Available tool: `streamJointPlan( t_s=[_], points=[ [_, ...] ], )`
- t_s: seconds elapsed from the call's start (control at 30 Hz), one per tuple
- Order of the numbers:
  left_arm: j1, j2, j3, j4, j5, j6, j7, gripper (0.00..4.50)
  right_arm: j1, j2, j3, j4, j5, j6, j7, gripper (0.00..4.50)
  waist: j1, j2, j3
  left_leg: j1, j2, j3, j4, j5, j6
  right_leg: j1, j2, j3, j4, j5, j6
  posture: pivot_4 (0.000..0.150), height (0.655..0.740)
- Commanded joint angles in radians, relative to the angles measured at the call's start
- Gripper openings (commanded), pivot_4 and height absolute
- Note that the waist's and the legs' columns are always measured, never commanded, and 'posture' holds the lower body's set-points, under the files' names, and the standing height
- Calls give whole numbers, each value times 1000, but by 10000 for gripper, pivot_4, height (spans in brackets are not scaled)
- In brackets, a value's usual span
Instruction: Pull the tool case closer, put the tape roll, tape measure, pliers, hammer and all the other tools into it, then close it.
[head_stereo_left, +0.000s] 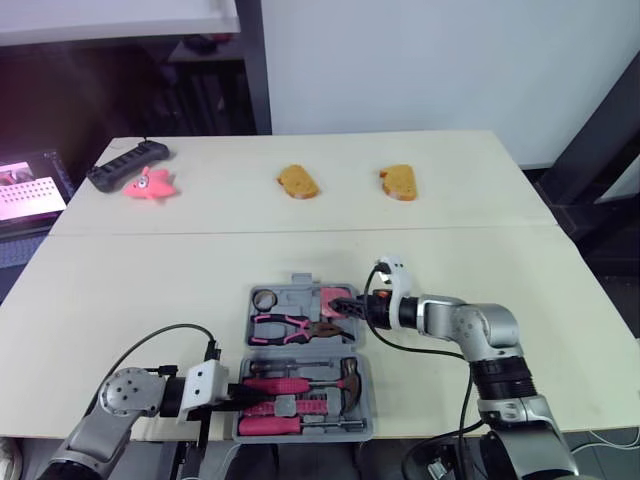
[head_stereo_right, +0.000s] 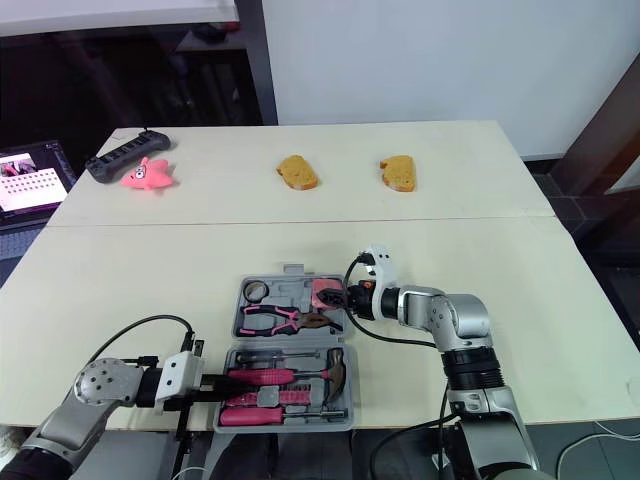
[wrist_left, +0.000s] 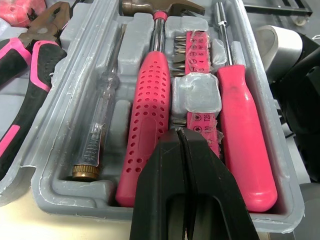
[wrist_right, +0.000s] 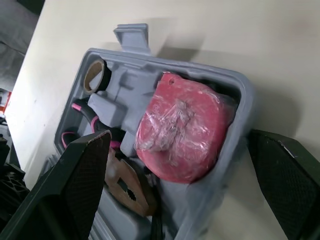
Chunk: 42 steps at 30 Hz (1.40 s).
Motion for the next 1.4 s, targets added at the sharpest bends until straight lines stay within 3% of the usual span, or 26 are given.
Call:
streamJointPlan(
  t_s=[0.03, 0.27, 0.63, 1.0, 1.2, 1.4],
  points=[
    [18, 27, -7, 69, 55, 10, 6, 0, -13, 33, -51, 32, 44, 11, 7, 44760, -7, 0, 0, 0, 0, 0, 0, 0, 0, 0, 0, 0, 0, 0, 0, 1500, 7400],
    [14, 27, -11, 102, 59, -17, 5, 0, -15, 38, -165, 17, 166, 56, 76, 44760, -10, 2, 0, 0, 0, 0, 0, 0, 0, 0, 0, 0, 0, 0, 0, 1500, 7400],
    [-2, 21, 26, 113, 27, 7, 40, 0, 6, -11, -96, -64, 191, 59, 173, 44760, -10, 5, -1, 0, 0, 0, -1, 0, 0, 0, 0, 0, 0, 0, 0, 1500, 7400],
    [47, 53, 97, -22, -74, 143, 54, 0, 12, -43, -55, -82, 186, 17, 249, 44760, -15, 5, -1, 0, 1, 0, -1, 0, 0, -1, 1, 0, 0, 0, 0, 1500, 7400],
    [126, 124, 246, -243, -304, 422, 42, 0, 20, -61, -32, -110, 191, 0, 287, 44760, -11, 3, 0, -3, 1, 0, -1, 0, 0, -3, 1, 0, 0, 0, 0, 1500, 7400],
    [161, 195, 444, -255, -445, 608, 13, 0, 34, -100, -6, -197, 206, 10, 315, 44760, -10, 0, 4, -3, 1, 0, -1, 0, 0, -3, 0, 0, 0, 0, 0, 1500, 7400]
  ],
)
